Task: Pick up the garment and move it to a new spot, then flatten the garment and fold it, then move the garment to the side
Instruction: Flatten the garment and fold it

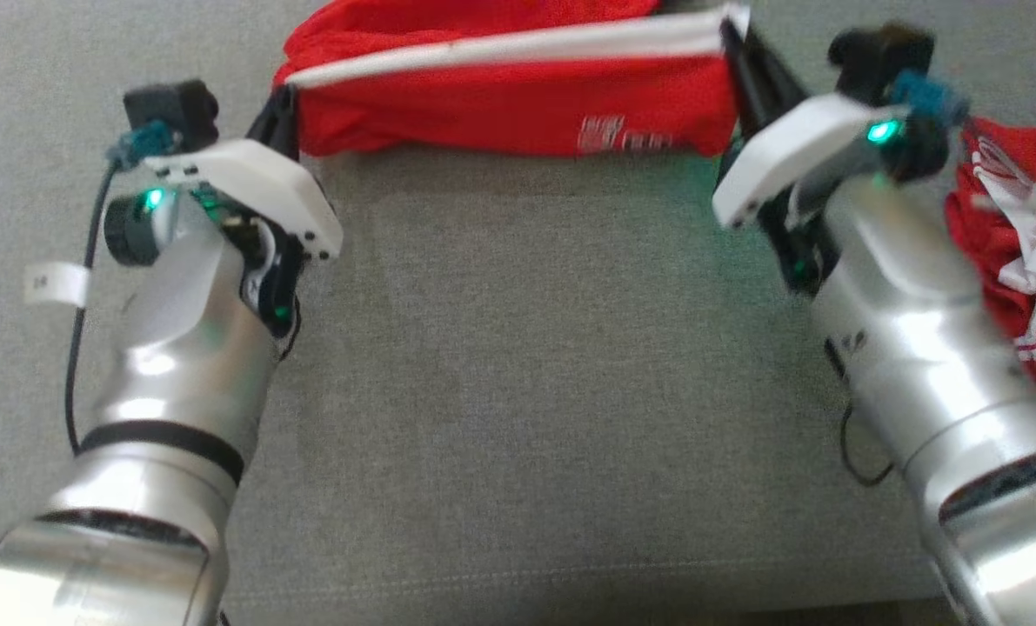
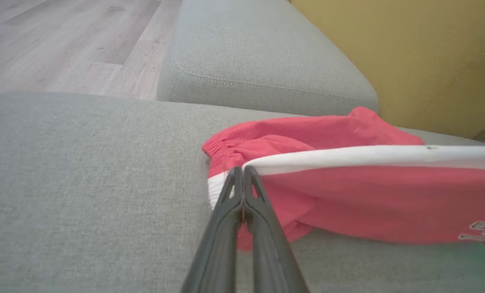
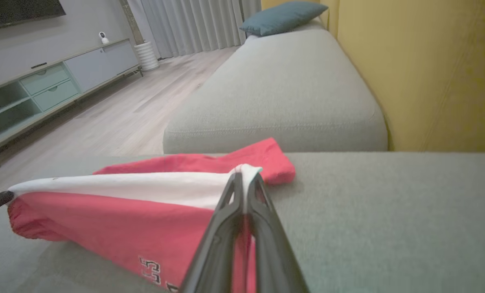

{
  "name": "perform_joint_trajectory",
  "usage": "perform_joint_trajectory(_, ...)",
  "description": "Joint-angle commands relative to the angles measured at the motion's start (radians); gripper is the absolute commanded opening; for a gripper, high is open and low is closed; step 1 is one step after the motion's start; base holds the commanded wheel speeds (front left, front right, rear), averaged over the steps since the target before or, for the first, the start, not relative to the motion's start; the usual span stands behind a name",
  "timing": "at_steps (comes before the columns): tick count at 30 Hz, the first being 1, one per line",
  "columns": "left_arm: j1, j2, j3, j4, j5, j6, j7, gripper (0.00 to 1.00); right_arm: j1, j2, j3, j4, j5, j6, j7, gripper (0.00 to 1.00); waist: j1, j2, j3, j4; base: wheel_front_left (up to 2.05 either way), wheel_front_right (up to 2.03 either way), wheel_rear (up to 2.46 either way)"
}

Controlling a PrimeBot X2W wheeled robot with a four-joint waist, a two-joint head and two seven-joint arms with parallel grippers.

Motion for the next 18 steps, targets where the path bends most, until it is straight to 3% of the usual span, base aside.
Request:
perform_joint_trajectory(1, 0.001, 0.029, 0.019, -0.037, 0.002, 0.002, -0.006, 0.0, 0.023, 0.02, 0.006, -0.028, 0.022, -0.001, -0.015, 0.0, -0.0001, 0.0, 0.001, 0.0, 0.0, 0.0, 0.0)
perform_joint_trajectory(4, 0.083, 0.024, 0.025, -0.094, 0.012, 0.003, -0.006, 0.0, 0.107, 0.016, 0.003, -0.06, 0.05, -0.001, -0.02, 0.0, -0.0001, 0.0, -0.016, -0.005, 0.0, 0.0, 0.0)
perform_joint_trajectory(8, 0.233, 0.034, 0.027, -0.218, 0.057, 0.009, -0.006, 0.0, 0.249, -0.029, -0.037, -0.191, 0.047, -0.001, -0.021, 0.0, -0.0001, 0.0, -0.052, -0.007, 0.0, 0.0, 0.0)
perform_joint_trajectory(18, 0.664, 0.086, 0.029, -0.574, 0.122, 0.016, -0.006, 0.0, 0.676, -0.093, -0.135, -0.512, -0.047, -0.001, -0.006, 0.0, -0.0001, 0.0, -0.181, -0.006, 0.0, 0.0, 0.0)
